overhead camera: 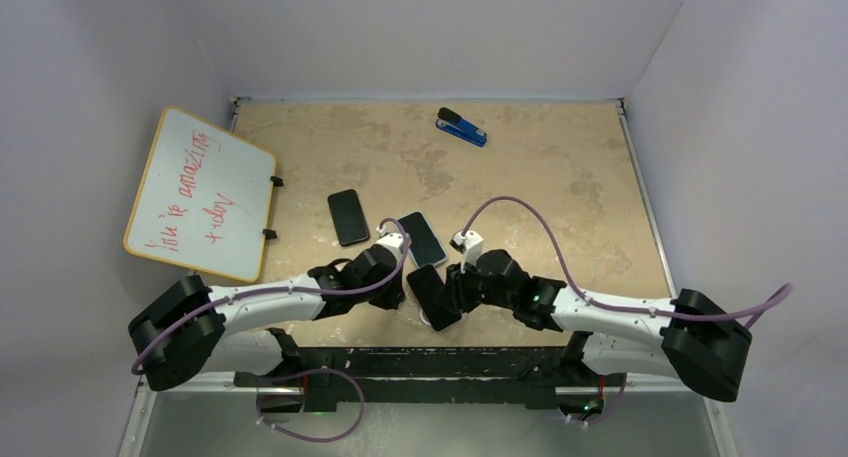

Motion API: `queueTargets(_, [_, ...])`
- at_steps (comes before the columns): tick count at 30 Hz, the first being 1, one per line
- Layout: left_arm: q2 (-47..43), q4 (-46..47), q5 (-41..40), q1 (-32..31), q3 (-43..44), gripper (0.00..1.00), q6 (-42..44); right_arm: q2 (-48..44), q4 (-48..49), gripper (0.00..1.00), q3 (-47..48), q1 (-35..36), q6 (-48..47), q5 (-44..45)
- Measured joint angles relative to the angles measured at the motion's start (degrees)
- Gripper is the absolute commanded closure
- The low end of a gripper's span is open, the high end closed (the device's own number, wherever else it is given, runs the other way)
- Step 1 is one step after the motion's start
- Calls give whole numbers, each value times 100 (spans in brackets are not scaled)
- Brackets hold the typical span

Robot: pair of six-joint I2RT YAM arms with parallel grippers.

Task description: Put the phone into the phone case

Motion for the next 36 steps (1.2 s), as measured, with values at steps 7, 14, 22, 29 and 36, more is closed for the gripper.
queueTargets(7, [-76, -9, 2, 0, 0, 94, 111, 352, 404, 54, -42, 103, -295, 166])
queueTargets(14, [-175, -186, -81, 94, 55, 59, 9, 452, -61, 17, 289, 120, -249, 804])
queueTargets(22, [-820, -909, -74, 404, 297, 55, -603, 1126, -544, 1, 920, 848, -243, 1707])
queueTargets(29, [-1569, -1272, 382, 855, 76, 48, -1034, 2188, -1088, 2, 1821, 1419, -273, 2719])
queueTargets(36, [-2162, -1626, 627, 1128, -160, 50, -1274, 2734, -1307, 14, 2092, 1523, -352, 3174])
